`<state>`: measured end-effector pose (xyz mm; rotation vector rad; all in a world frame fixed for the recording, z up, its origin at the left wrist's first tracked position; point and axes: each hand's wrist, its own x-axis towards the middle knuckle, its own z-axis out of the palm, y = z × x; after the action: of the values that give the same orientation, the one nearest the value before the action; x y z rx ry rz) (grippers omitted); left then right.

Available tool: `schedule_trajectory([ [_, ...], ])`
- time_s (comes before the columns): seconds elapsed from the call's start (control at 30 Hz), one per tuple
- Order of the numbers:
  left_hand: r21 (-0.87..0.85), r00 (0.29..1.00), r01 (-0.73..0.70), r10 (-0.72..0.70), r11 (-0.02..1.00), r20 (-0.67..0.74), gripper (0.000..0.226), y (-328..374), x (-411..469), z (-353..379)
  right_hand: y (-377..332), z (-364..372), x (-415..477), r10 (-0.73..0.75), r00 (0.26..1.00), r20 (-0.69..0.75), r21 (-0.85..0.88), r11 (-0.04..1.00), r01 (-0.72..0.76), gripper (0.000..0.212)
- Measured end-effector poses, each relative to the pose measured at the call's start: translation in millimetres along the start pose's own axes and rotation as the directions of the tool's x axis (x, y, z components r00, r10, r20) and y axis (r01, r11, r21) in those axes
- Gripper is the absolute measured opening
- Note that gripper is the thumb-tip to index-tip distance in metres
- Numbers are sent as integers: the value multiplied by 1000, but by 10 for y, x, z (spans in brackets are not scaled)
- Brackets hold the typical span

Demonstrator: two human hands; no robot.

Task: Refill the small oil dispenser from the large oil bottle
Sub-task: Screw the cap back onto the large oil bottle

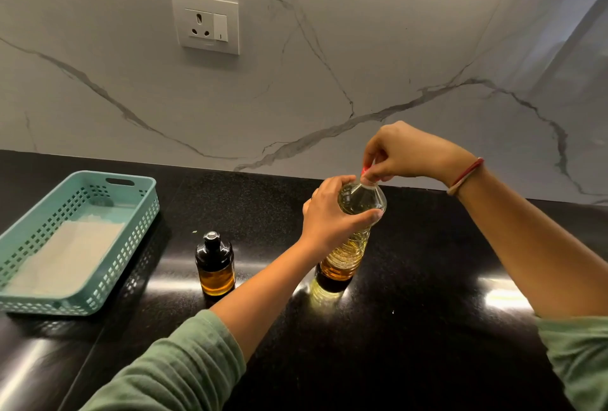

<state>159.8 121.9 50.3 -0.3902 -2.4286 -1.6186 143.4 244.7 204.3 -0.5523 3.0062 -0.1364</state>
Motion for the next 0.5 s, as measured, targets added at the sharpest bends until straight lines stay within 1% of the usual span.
schedule_trajectory([
  [0.1, 3, 1000, 0, 0, 1000, 0, 70, 6, 0, -15, 1, 57, 27, 52, 998, -40, -58, 997, -54, 31],
  [0.17, 6, 1000, -2, 2, 1000, 0, 70, 16, -6, -6, 31, 57, 6, 47, 997, -63, -86, 995, -53, 38],
  [0.2, 7, 1000, -2, 2, 1000, 0, 70, 19, -6, 0, 49, 36, -15, 36, 998, -60, -62, 997, -39, 39],
  [0.27, 7, 1000, -1, 1, 1000, -2, 70, 21, 1, 6, 80, -22, -53, 5, 1000, 3, 18, 1000, -5, 44],
  [0.3, 6, 1000, 0, 0, 1000, -2, 71, 18, 6, 6, 80, -46, -65, -14, 999, 42, 50, 999, 12, 43],
  [0.37, 6, 1000, -2, 2, 1000, -1, 71, 12, 9, 5, 50, -59, -73, -55, 995, 82, 51, 997, 51, 33],
  [0.43, 11, 1000, -6, 6, 1000, -2, 72, 10, 10, 5, 35, -41, -47, -69, 996, 61, 23, 997, 68, 26],
  [0.5, 18, 1000, -10, 11, 1000, -4, 72, 13, 12, 5, 31, -32, -17, -44, 998, 49, 17, 999, 43, 23],
])
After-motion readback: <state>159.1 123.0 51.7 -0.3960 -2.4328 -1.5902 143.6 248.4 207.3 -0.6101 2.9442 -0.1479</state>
